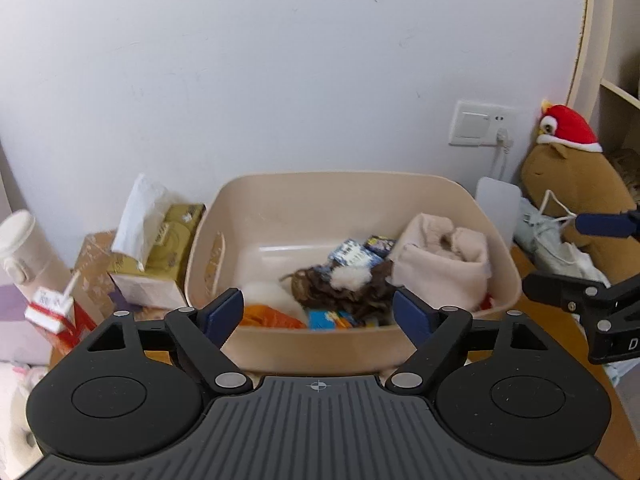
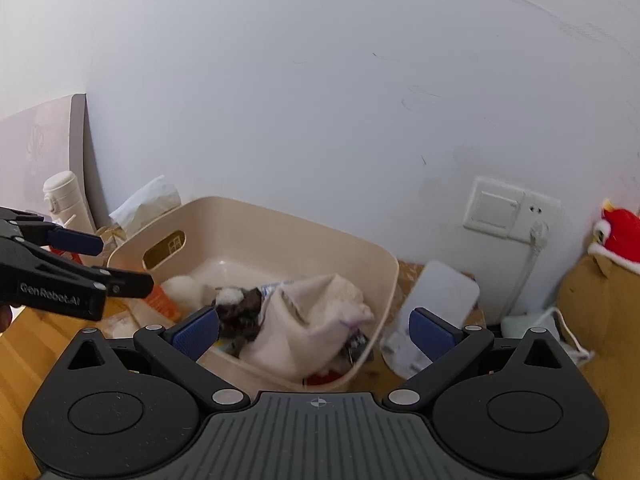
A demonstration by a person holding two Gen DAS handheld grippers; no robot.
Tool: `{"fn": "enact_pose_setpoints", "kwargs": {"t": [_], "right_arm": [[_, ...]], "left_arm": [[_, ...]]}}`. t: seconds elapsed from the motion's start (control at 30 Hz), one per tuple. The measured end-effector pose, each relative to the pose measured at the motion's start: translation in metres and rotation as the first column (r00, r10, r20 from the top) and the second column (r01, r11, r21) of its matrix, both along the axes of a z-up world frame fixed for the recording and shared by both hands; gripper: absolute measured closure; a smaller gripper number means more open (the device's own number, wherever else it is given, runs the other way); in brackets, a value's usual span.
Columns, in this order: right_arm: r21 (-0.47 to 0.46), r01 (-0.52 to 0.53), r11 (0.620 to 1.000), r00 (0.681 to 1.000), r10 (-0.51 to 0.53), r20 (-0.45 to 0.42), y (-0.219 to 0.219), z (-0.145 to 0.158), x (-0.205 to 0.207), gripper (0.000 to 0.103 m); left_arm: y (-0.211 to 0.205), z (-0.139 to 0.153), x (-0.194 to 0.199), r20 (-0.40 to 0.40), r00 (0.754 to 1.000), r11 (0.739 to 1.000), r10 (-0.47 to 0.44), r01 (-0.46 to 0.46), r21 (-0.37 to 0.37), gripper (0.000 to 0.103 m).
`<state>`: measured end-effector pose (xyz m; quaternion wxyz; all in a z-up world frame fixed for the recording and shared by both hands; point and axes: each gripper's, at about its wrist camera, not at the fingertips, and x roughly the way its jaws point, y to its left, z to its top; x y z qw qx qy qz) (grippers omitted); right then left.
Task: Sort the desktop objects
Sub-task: 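Move both tools back over the clothes on the table, then grasp the green scrunchie with the left tool while the right tool grasps the blue gingham cloth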
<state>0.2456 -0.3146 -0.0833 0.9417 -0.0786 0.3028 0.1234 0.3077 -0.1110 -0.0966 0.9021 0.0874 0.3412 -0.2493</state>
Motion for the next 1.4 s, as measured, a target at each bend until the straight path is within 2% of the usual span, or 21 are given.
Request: {"fn": "enact_pose_setpoints", "kwargs": {"t": [0.23, 0.47, 0.6, 0.77, 0.87, 1.1, 1.33, 1.4], "right_arm": [[-0.001, 0.058, 0.998, 0.998, -0.058, -0.029, -0.019, -0.018, -0.031, 0.000], [0.020, 0.151, 0.988, 0.981, -0.147, -0.124, -0.047, -0.049, -0.059, 0.000], [-0.016, 0.148, 0.989, 0.972, -0.148, -0.183, -0.049, -0.071, -0.074, 0.000], [-0.008, 0.135, 0.991, 0.957, -0.132, -0.257, -0.045, -0.092, -0.088, 0.000], [-0.006, 0.126, 0.992, 0.952, -0.123, -0.280, -0.041, -0.099, -0.097, 0.000], [0.015, 0.112, 0.994, 0.940, -0.101, -0.325, -0.036, -0.108, -0.106, 0.000], [0.023, 0.098, 0.995, 0.911, -0.080, -0.405, -0.034, -0.123, -0.103, 0.000], [0.028, 0.087, 0.996, 0.904, -0.067, -0.423, -0.033, -0.127, -0.102, 0.000]], "left_arm": [[0.002, -0.009, -0.020, -0.038, 0.999, 0.999, 0.007, -0.009, -0.039, 0.019], [-0.005, -0.027, -0.040, -0.083, 0.996, 0.999, -0.033, 0.034, 0.006, 0.019], [-0.011, -0.046, -0.053, -0.113, 0.993, 0.998, -0.042, 0.047, 0.039, 0.019], [-0.020, -0.065, -0.061, -0.174, 0.984, 0.996, -0.050, 0.061, 0.060, 0.019], [-0.023, -0.073, -0.061, -0.210, 0.976, 0.997, -0.048, 0.061, 0.057, 0.019], [-0.026, -0.083, -0.057, -0.227, 0.974, 0.997, -0.026, 0.042, 0.063, 0.019], [-0.025, -0.095, -0.050, -0.270, 0.962, 0.999, 0.037, -0.031, 0.029, 0.019], [-0.028, -0.099, -0.051, -0.257, 0.965, 0.998, 0.054, -0.045, 0.040, 0.019]]}}
